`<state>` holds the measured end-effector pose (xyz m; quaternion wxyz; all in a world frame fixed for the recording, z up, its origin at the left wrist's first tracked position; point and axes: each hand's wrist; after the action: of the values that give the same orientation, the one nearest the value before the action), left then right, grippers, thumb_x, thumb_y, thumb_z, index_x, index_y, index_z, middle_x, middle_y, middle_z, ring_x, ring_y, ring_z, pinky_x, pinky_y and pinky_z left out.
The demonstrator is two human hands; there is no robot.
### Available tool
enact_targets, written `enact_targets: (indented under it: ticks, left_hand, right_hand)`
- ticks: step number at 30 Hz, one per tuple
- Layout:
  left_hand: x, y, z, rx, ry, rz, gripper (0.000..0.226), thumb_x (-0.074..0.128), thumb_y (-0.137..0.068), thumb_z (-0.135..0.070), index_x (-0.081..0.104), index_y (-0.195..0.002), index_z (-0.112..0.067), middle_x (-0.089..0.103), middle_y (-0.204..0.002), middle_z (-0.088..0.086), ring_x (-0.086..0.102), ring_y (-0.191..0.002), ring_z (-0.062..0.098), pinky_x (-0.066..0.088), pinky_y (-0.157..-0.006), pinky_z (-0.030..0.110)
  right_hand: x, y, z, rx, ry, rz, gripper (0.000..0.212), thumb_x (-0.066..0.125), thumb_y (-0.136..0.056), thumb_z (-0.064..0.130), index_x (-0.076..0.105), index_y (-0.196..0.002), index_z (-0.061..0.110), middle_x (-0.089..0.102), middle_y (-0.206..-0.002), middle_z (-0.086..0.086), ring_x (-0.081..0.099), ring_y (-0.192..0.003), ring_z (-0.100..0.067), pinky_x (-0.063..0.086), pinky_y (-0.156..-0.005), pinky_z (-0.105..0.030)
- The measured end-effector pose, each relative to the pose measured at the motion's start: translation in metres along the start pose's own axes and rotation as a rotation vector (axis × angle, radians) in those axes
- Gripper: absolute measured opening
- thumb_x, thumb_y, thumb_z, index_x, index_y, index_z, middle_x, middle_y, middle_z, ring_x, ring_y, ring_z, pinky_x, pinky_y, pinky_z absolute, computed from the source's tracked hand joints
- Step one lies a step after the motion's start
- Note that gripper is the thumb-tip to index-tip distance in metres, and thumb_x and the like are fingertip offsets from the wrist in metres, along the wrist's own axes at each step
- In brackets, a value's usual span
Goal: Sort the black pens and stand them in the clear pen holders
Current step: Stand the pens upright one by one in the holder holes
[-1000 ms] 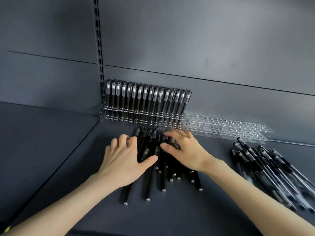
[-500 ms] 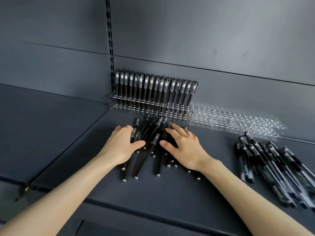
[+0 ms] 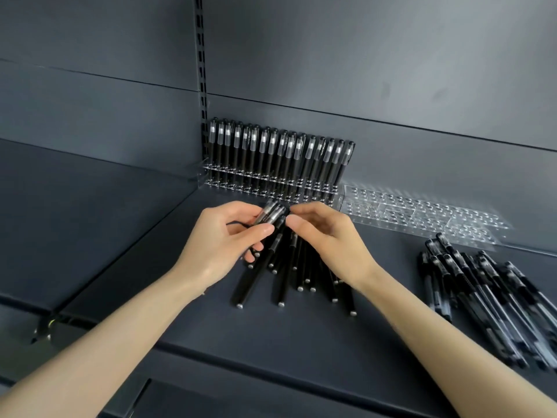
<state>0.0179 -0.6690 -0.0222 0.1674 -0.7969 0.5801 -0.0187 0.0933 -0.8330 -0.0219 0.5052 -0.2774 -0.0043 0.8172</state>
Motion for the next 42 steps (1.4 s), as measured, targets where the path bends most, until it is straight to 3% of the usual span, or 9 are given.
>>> enact_targets:
  ticks: [5,10,14,18,22,27,33,37,42]
  left_hand:
    - [0.017,-0.010,-0.004,0.089,0.058,-0.005,0.016,0.077,-0.073,-0.005,0.068,-0.085,-0.007,0.071,-0.072,0.005,0.067,-0.061,0.014,0.053,-0.053,0.023]
    - [0.014,-0.042,-0.005,0.128,0.143,0.095,0.024,0.074,-0.075,0.001,0.071,-0.097,-0.009,0.074,-0.085,0.004,0.071,-0.076,0.017,0.056,-0.072,0.022]
    - [0.013,-0.073,-0.001,0.166,0.148,0.094,0.016,0.075,-0.076,-0.001,0.069,-0.091,-0.004,0.073,-0.082,0.007,0.071,-0.075,0.017,0.057,-0.071,0.023]
    - [0.007,-0.107,0.011,0.144,0.122,0.097,0.005,0.063,-0.089,-0.012,0.065,-0.093,-0.011,0.071,-0.081,0.005,0.071,-0.072,0.013,0.058,-0.066,0.027]
    - [0.004,-0.125,0.030,0.229,-0.045,0.012,0.008,0.052,-0.095,-0.027,0.058,-0.099,-0.024,0.061,-0.070,0.004,0.054,-0.054,0.005,0.047,-0.051,0.019]
    - [0.006,-0.128,0.050,0.160,0.013,0.054,0.016,0.045,-0.099,-0.023,0.055,-0.110,-0.021,0.057,-0.072,-0.003,0.040,-0.047,0.002,0.034,-0.044,0.019]
    - [0.002,-0.131,0.051,0.200,0.035,0.064,0.020,0.043,-0.099,-0.026,0.053,-0.116,-0.028,0.042,-0.059,-0.001,0.035,-0.049,0.009,0.030,-0.043,0.023]
    - [0.002,-0.130,0.052,0.187,0.048,0.054,0.014,0.043,-0.099,-0.023,0.057,-0.102,-0.021,0.045,-0.062,0.001,0.038,-0.052,0.009,0.033,-0.046,0.024]
    - [0.002,-0.132,0.055,0.195,0.051,0.079,0.014,0.045,-0.098,-0.024,0.058,-0.097,-0.019,0.048,-0.060,-0.003,0.040,-0.051,0.007,0.035,-0.049,0.024]
  right_hand:
    - [-0.001,-0.010,0.016,-0.029,-0.262,-0.108,0.007,0.067,-0.084,0.014,0.066,-0.086,0.007,0.069,-0.080,-0.011,0.063,-0.070,-0.010,0.051,-0.070,-0.019]
    - [-0.010,-0.034,0.018,0.006,-0.404,-0.288,0.014,0.067,-0.084,0.006,0.065,-0.097,0.009,0.069,-0.071,0.002,0.065,-0.065,-0.008,0.053,-0.068,-0.020]
    - [-0.008,-0.056,0.018,0.023,-0.424,-0.325,0.020,0.070,-0.081,0.005,0.061,-0.098,0.009,0.068,-0.068,0.000,0.064,-0.069,-0.019,0.056,-0.077,-0.029]
    - [-0.020,-0.083,0.018,-0.037,-0.436,-0.515,0.021,0.061,-0.085,-0.006,0.062,-0.097,0.011,0.067,-0.065,0.003,0.066,-0.071,-0.014,0.058,-0.074,-0.029]
    - [-0.036,-0.106,0.015,-0.142,-0.138,-0.738,0.025,0.063,-0.088,0.004,0.064,-0.104,0.023,0.064,-0.070,0.009,0.064,-0.074,-0.014,0.056,-0.080,-0.034]
    - [-0.030,-0.127,0.010,-0.227,0.086,-0.845,0.025,0.065,-0.087,0.007,0.062,-0.105,0.023,0.068,-0.082,0.008,0.067,-0.080,-0.011,0.055,-0.083,-0.031]
    - [-0.025,-0.137,0.001,-0.253,0.183,-0.811,0.020,0.067,-0.086,0.007,0.063,-0.105,0.013,0.066,-0.083,0.009,0.065,-0.077,0.003,0.052,-0.079,-0.019]
    - [-0.021,-0.140,-0.004,-0.251,0.277,-0.760,0.021,0.068,-0.086,0.008,0.065,-0.106,0.011,0.063,-0.080,0.016,0.063,-0.073,0.005,0.049,-0.075,-0.010]
    - [-0.017,-0.140,-0.007,-0.183,0.524,-0.618,0.025,0.068,-0.085,0.012,0.065,-0.110,0.012,0.063,-0.077,0.010,0.065,-0.075,-0.014,0.050,-0.081,-0.023]
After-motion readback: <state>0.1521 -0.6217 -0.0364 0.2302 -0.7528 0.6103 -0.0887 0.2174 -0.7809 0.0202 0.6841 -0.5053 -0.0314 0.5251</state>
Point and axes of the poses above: each hand's wrist, its own y-axis away from the middle knuckle, its own x-axis out of the palm, z = x × y
